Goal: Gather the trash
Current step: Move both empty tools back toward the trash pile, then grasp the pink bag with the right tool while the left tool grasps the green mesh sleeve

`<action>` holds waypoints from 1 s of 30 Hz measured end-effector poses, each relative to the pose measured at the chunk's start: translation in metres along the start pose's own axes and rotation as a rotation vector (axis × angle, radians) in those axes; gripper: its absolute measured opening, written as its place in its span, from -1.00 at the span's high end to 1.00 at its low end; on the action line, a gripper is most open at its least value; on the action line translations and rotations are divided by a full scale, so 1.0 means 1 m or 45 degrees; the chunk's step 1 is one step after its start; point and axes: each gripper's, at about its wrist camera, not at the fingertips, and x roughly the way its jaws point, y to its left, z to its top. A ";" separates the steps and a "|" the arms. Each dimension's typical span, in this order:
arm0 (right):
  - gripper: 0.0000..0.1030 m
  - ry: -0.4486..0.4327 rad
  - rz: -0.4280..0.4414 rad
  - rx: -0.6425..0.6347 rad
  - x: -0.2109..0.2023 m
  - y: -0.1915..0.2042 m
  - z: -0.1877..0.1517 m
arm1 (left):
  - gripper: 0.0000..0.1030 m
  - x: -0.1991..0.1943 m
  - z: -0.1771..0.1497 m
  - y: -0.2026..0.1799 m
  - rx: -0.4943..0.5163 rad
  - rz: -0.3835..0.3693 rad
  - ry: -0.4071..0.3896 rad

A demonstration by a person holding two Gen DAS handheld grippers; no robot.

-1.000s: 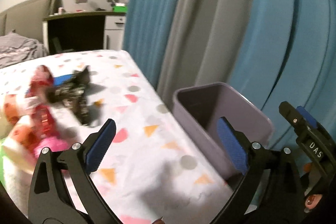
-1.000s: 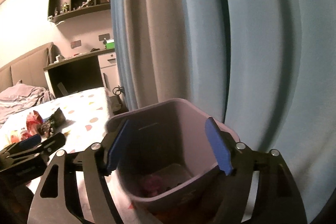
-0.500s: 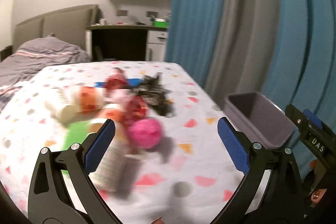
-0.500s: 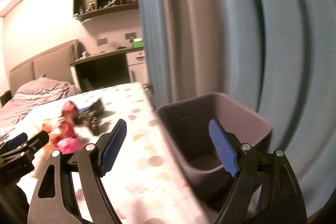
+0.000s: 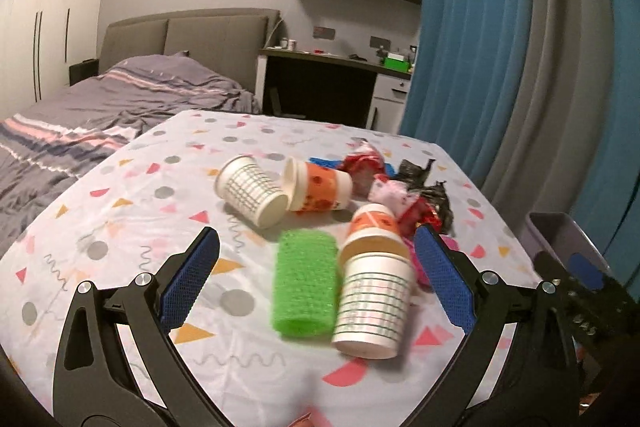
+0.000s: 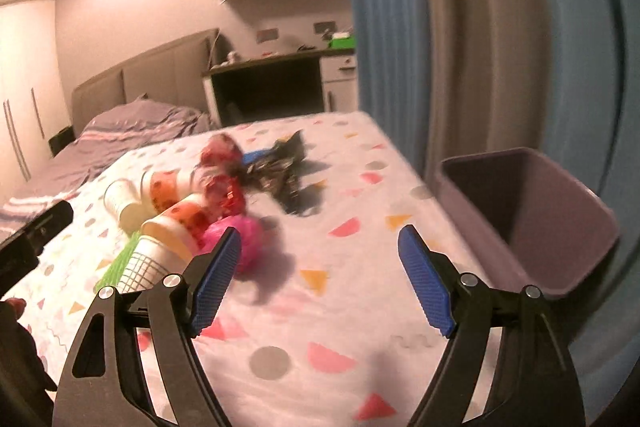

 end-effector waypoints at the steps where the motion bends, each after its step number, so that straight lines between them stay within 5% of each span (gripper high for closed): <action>1: -0.52 0.018 0.009 -0.014 0.007 0.007 0.000 | -0.87 -0.001 0.000 0.003 -0.001 0.006 -0.001; 15: -0.31 0.163 0.102 -0.102 0.070 0.050 0.001 | -0.87 0.013 0.001 0.027 -0.042 0.040 0.013; 23: 0.36 0.268 0.151 -0.114 0.090 0.057 -0.003 | -0.87 0.019 -0.002 0.037 -0.045 0.029 0.029; 30: 0.70 0.258 0.148 -0.115 0.086 0.051 -0.004 | -0.87 0.024 -0.009 0.041 -0.017 -0.029 0.081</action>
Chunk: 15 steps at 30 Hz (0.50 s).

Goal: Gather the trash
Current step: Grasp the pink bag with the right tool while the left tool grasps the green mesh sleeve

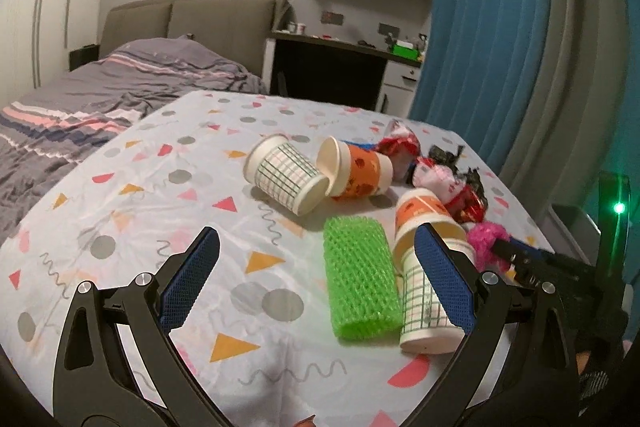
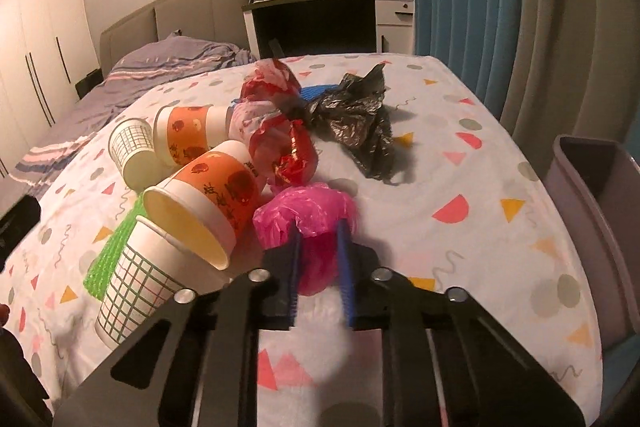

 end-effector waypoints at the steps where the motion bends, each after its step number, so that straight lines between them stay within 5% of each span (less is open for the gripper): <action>1: 0.70 -0.009 -0.006 0.003 -0.002 -0.001 -0.001 | -0.87 0.002 -0.001 0.000 0.008 -0.012 0.016; 6: 0.70 -0.053 -0.024 0.032 -0.019 -0.012 -0.005 | -0.54 0.016 -0.008 -0.001 0.043 -0.064 0.127; 15: 0.70 -0.137 -0.051 0.047 -0.056 -0.025 -0.014 | -0.32 0.043 -0.019 0.001 -0.004 -0.152 0.313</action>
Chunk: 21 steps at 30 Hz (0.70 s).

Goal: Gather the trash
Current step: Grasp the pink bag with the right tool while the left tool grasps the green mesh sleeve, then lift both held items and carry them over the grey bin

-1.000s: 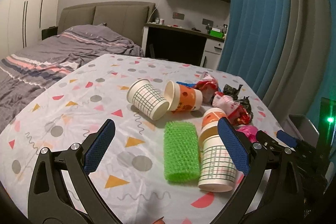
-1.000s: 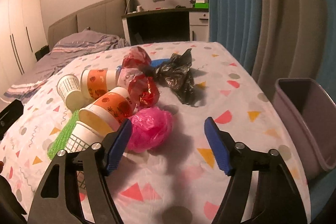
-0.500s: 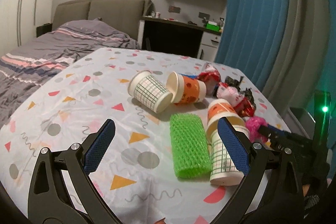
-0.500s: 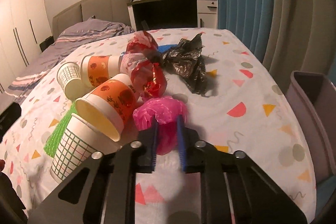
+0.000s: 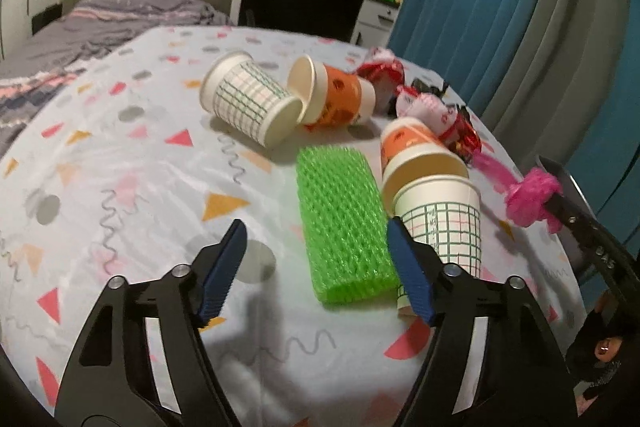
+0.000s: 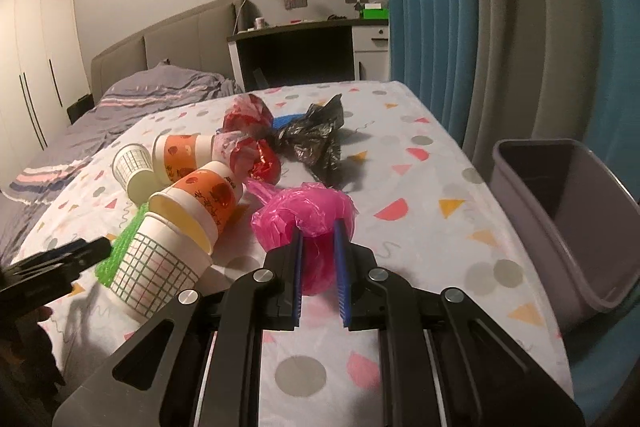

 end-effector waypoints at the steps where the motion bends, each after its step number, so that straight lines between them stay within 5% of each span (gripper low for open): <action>1: 0.70 -0.006 -0.001 0.002 -0.002 -0.001 0.000 | -0.30 0.004 0.000 0.000 -0.002 -0.007 0.025; 5: 0.70 -0.022 0.000 0.023 -0.013 -0.006 -0.003 | -0.09 0.013 -0.001 -0.002 0.001 -0.031 0.080; 12: 0.70 -0.030 -0.008 0.037 -0.020 -0.008 -0.006 | 0.61 0.019 -0.004 0.001 -0.035 -0.086 0.122; 21: 0.70 -0.034 -0.023 0.045 -0.026 -0.012 -0.009 | 0.76 -0.010 0.002 0.013 -0.079 -0.076 0.009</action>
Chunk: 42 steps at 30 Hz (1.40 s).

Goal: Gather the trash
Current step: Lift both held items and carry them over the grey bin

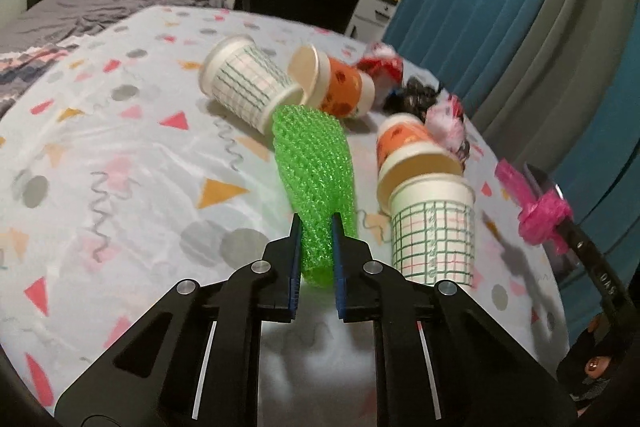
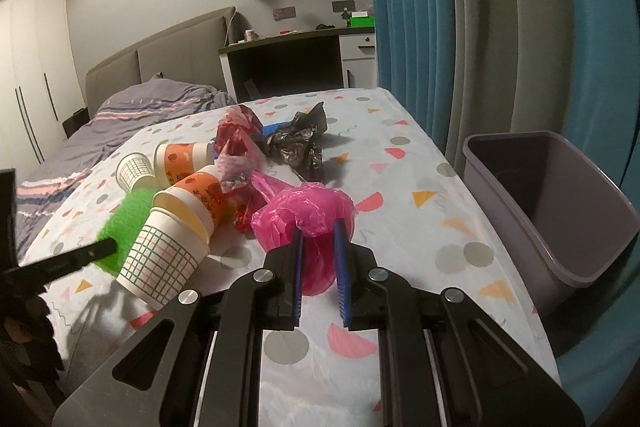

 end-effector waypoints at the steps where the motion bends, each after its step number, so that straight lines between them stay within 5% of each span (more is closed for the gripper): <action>1: 0.70 -0.001 -0.002 0.002 -0.001 0.000 0.000 | 0.76 -0.006 0.001 0.000 0.000 0.004 -0.019; 16: 0.70 -0.068 0.000 0.015 -0.029 -0.002 0.003 | 0.76 -0.063 0.004 -0.011 0.018 0.022 -0.202; 42: 0.70 -0.175 -0.054 0.065 -0.062 -0.035 0.005 | 0.76 -0.078 0.008 -0.065 0.153 -0.065 -0.272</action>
